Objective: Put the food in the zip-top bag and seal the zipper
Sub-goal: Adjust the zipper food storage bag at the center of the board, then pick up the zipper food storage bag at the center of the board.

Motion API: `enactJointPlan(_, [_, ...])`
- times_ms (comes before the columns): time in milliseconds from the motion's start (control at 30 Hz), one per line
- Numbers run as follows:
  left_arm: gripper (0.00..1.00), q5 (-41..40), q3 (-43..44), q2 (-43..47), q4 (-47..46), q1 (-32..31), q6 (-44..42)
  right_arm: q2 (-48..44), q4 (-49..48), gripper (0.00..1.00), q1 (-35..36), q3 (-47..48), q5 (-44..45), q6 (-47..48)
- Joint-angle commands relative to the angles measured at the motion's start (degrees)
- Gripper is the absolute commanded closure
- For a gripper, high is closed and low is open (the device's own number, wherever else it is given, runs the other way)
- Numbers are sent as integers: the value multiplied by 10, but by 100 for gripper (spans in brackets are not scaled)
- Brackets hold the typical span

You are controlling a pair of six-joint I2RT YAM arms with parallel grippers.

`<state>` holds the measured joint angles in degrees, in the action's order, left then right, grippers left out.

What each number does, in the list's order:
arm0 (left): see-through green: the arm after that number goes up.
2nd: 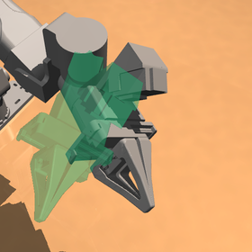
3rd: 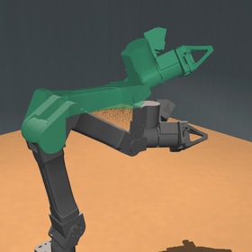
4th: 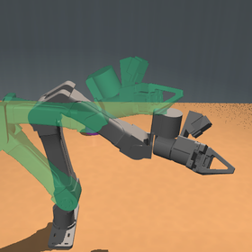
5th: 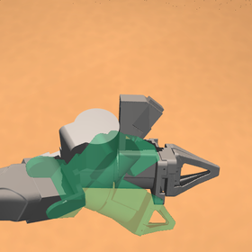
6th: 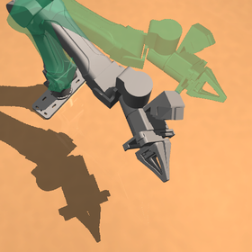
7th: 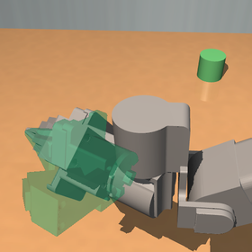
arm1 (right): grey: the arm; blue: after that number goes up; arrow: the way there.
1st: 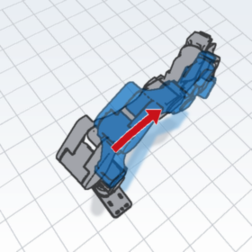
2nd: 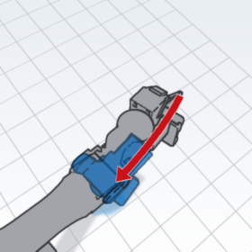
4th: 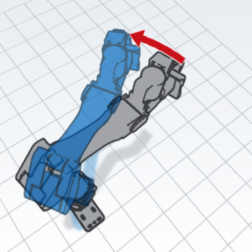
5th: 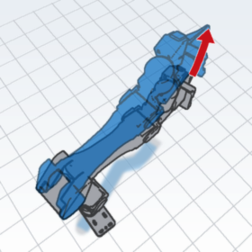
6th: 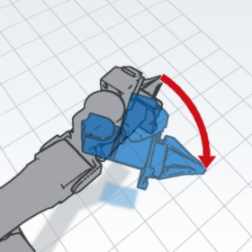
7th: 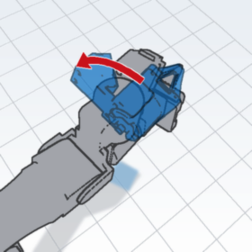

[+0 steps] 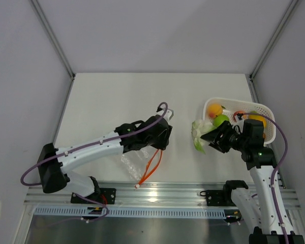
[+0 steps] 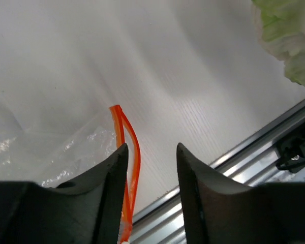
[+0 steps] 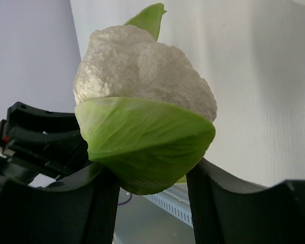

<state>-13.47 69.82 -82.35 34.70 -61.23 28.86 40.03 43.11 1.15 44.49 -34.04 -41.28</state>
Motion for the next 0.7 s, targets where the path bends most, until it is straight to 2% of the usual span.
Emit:
enactJointPlan(0, [52,-5,-27,46,38,-17,-3,-8,-3,100,-5,14,-11,13])
enactJointPlan(33, [34,-11,-33,50,48,-34,7,-8,-5,100,-4,12,-13,12])
enactJointPlan(67, [25,-22,-42,57,62,-45,15,-8,-9,100,-5,7,-14,12])
enactJointPlan(133, [16,-64,-45,58,104,-83,40,-8,-14,100,-5,2,-19,12])
enactJointPlan(267, [15,-122,-43,37,169,-120,92,-7,-29,100,-5,-11,-26,9])
enactJointPlan(567, [25,-257,1,-86,282,-167,161,-9,-20,100,-6,-9,-35,20])
enactJointPlan(667, [26,-274,16,-134,299,-172,173,-15,-20,100,-6,-18,-35,19])
